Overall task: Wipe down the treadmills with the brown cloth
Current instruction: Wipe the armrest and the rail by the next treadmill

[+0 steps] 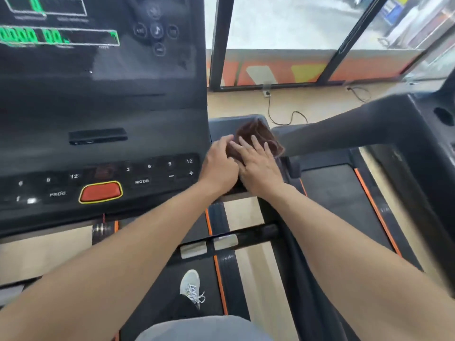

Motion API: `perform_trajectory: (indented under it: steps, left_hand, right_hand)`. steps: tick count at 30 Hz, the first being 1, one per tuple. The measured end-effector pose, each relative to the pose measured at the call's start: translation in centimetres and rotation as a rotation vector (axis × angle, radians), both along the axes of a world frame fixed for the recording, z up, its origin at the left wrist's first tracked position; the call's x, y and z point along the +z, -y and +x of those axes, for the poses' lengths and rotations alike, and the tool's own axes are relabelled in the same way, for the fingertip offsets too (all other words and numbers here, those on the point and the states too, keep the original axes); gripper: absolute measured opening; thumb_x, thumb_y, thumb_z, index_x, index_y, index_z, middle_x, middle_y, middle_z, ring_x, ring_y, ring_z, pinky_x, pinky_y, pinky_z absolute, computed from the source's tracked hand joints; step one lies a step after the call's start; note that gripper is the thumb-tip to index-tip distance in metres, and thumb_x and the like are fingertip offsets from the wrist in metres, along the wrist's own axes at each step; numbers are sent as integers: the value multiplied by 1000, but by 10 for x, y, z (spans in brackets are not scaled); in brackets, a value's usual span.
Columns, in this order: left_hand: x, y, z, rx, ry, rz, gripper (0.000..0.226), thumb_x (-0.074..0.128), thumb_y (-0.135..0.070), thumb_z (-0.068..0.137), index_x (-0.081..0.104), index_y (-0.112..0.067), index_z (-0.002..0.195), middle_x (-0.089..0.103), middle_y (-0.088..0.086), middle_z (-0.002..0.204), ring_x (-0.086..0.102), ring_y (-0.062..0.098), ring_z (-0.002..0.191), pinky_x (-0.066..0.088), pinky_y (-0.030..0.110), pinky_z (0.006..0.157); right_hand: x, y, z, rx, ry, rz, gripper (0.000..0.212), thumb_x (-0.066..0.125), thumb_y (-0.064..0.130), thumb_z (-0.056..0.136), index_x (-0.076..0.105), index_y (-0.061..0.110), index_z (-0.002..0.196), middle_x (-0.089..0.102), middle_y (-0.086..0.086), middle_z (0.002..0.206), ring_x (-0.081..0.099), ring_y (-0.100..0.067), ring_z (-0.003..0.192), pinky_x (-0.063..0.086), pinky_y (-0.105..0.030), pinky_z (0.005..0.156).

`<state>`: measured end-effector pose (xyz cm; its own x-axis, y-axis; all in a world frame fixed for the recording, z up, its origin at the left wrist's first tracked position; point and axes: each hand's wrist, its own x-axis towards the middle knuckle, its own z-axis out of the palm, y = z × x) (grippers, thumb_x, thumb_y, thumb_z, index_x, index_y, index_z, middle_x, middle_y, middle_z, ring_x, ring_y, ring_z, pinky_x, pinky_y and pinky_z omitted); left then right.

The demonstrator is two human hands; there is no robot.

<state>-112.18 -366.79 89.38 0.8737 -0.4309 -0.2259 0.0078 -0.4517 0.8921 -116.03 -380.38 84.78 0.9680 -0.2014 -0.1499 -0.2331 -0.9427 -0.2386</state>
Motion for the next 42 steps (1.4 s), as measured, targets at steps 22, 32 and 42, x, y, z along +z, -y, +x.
perform_trajectory:
  steps: [22,32,42]
  left_hand:
    - [-15,40,14,-377,192,218,66,47,-2,88,54,-36,144,58,2,145,51,29,133,42,45,112]
    - [-47,10,-110,-255,171,48,51,60,-1,77,74,-26,119,74,-4,117,67,16,109,54,36,99]
    - [-46,-9,-230,-218,236,120,44,66,-5,79,72,-34,111,73,-7,116,66,17,106,55,36,94]
  right_hand:
    - [30,54,10,-405,-70,476,67,57,29,100,29,29,162,8,2,173,27,-30,153,44,-45,113]
    - [41,25,-121,-392,-125,314,83,73,29,88,31,37,160,21,0,170,28,-20,153,26,-34,120]
    - [28,6,-256,-438,-111,361,93,76,37,79,29,44,159,42,2,159,57,-26,129,54,-46,100]
